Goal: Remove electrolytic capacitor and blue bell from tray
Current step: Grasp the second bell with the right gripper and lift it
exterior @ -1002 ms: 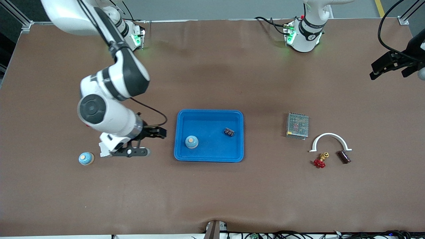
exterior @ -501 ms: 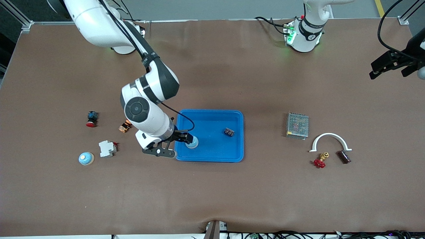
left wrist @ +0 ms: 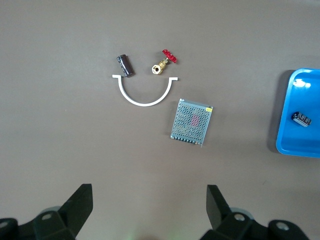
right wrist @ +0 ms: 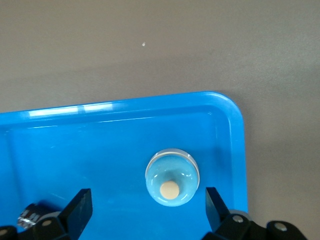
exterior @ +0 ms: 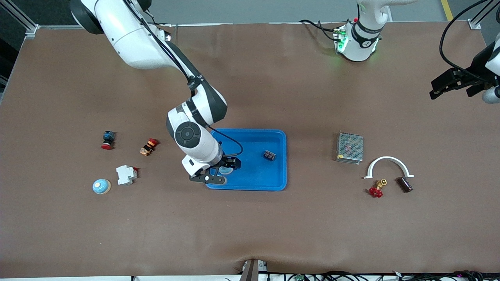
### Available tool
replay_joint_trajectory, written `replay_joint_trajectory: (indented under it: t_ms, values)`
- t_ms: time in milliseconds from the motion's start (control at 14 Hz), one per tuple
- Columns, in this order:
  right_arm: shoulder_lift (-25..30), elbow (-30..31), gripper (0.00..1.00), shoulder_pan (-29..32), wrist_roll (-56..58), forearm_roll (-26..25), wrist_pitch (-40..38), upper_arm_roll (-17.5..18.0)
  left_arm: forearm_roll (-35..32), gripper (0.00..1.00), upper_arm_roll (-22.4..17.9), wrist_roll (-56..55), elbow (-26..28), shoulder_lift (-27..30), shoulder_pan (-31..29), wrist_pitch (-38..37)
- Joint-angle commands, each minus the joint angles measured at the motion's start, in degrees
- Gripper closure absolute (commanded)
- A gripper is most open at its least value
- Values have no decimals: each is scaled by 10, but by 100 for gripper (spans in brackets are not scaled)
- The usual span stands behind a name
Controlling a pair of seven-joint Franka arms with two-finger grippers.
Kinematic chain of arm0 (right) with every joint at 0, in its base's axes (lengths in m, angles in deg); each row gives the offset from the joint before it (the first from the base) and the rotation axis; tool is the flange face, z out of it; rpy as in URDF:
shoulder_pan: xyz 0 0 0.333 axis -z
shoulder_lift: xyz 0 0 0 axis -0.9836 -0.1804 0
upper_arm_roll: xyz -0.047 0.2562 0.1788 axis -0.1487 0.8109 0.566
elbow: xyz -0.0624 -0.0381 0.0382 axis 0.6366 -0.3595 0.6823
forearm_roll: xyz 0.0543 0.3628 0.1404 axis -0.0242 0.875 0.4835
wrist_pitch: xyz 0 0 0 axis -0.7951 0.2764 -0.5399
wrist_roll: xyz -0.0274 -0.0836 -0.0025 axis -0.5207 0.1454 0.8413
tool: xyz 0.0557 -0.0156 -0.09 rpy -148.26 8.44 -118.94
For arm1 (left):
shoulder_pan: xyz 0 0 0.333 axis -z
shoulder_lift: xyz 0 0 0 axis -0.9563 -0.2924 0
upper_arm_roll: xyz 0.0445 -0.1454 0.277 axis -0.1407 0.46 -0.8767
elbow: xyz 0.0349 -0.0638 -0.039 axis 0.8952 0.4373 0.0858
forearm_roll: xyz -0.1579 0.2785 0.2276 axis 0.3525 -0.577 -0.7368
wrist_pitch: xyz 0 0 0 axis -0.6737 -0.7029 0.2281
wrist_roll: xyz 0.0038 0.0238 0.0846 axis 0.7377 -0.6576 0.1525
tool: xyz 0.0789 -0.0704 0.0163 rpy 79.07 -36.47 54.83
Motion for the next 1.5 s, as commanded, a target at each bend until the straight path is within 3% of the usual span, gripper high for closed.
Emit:
replay_joint_trajectory:
  t_ms: [0, 72, 1431]
  values:
    - [-3, 14, 0, -6, -5, -53, 11, -6, 6, 0, 1, 5, -4, 3, -2, 2]
    - [-6, 17, 0, -6, -6, -73, 17, -6, 6, 0, 1, 5, -4, 6, -3, 1]
    - [-54, 28, 0, -20, -1, -99, 85, -6, -14, 0, 9, -5, 4, 4, 0, -8]
